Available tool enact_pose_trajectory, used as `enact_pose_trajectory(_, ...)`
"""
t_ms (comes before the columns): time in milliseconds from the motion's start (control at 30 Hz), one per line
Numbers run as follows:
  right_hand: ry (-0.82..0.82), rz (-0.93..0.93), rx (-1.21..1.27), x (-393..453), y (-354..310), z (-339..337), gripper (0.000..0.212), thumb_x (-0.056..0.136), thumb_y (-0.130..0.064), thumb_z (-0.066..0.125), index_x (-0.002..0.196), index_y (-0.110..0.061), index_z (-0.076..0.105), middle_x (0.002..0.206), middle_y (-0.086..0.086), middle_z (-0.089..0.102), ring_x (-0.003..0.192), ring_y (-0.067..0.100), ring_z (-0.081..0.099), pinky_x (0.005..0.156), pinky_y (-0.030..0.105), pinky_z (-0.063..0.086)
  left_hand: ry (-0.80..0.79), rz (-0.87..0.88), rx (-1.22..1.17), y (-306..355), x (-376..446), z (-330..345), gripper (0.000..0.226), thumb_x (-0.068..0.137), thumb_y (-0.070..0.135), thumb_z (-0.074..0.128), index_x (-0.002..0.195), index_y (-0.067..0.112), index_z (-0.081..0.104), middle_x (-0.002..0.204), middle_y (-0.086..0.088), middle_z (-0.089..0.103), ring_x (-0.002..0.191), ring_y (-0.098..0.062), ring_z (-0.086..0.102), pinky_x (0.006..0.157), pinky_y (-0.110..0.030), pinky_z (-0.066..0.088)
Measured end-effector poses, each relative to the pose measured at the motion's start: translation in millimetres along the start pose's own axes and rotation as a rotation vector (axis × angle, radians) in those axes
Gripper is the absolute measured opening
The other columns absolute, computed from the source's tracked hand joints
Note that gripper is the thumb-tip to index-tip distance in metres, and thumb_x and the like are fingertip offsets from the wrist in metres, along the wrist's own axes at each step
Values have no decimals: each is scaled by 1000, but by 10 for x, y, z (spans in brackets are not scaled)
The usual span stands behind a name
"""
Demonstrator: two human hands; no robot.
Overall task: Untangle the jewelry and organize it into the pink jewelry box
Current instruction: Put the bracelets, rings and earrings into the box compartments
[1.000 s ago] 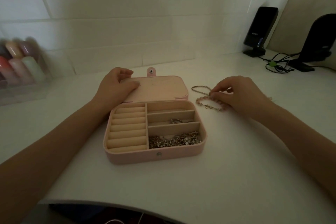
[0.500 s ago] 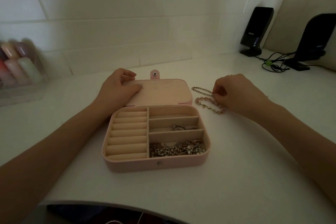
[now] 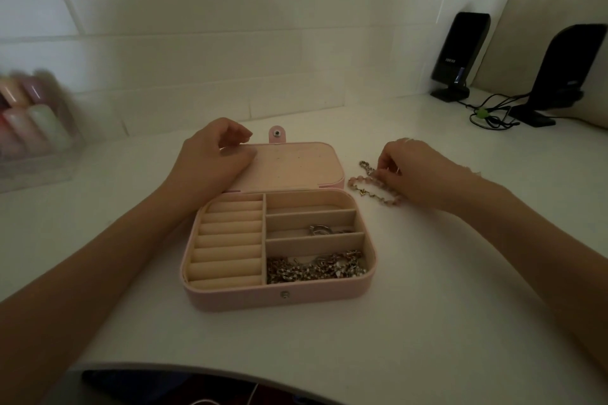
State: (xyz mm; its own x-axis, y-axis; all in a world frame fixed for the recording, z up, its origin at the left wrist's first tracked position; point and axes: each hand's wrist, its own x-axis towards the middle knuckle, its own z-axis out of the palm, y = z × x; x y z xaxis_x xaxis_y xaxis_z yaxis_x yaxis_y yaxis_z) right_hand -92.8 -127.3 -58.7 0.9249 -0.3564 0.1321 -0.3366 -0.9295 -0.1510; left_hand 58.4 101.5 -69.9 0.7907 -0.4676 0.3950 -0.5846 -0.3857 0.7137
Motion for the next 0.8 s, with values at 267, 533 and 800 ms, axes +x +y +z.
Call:
enact_pose_trajectory(267, 95, -109, -106, -60, -28, -35, 13, 92, -20, 47, 98, -11, 54, 95, 6, 59, 82, 19, 53, 72, 33, 45, -38, 58, 48, 104, -67, 15, 18, 84, 18, 62, 100, 24, 60, 106, 11, 62, 104, -2, 55, 82, -6, 32)
enact_pose_trajectory(533, 93, -151, 1023, -325, -425, -401, 2, 90, -4, 56, 92, -2, 56, 79, 10, 72, 74, 19, 71, 68, 30, 59, -318, 221, -151, 680, -275, -13, 48, 71, 46, 64, 116, 29, 57, 108, 15, 67, 104, 5, 60, 93, -19, 45)
enact_pose_trajectory(800, 50, -105, 1120, -373, -439, -369, 10, 85, 2, 61, 94, -3, 58, 72, 12, 69, 63, 14, 66, 63, 26, 58, -396, 48, -392, 723, -284, -15, 20, 82, -5, 60, 87, 13, 68, 68, 0, 69, 60, -13, 66, 62, -21, 54)
